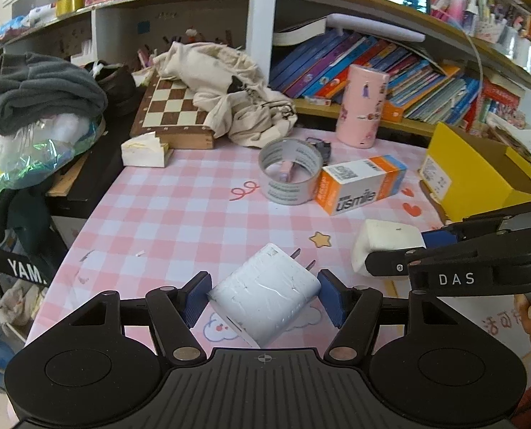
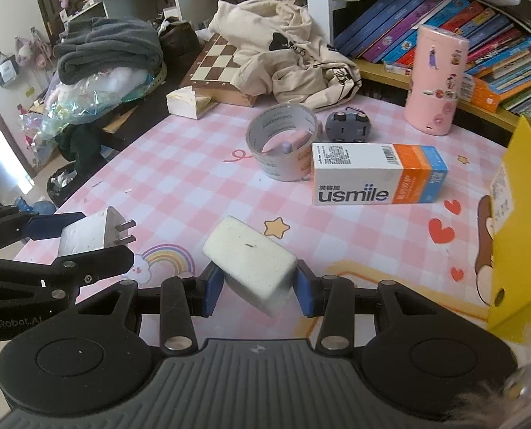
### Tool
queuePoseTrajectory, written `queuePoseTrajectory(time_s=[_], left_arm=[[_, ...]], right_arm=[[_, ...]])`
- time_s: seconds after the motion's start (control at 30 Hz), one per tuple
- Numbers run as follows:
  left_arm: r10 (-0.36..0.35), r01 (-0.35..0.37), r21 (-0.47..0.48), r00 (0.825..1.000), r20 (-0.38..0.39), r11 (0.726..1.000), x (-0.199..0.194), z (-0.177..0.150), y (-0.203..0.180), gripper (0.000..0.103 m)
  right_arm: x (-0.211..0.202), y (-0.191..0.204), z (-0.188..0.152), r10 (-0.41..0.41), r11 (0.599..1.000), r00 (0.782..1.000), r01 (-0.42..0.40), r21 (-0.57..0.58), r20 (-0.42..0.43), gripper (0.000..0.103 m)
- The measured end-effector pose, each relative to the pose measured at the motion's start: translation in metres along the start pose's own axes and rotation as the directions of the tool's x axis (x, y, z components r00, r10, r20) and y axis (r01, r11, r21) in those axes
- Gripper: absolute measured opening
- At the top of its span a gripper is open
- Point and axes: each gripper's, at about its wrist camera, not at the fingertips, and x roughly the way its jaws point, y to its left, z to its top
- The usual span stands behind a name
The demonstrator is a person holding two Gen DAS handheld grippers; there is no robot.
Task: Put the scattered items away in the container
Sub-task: 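Lift the charger with the left tool while the right tool carries the foam block toward the yellow box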
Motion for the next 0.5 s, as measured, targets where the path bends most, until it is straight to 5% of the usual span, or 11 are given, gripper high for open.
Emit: queuePoseTrajectory(time_s=[0.5], left_arm=[[-0.073, 0.070, 0.051, 0.996, 0.051, 0.996, -0.037, -0.012, -0.015, 0.065]], right_arm=[[-0.045, 0.009, -0.032, -0.047, 0.997, 0.998, 0.045, 0.055, 0.045, 0.040]])
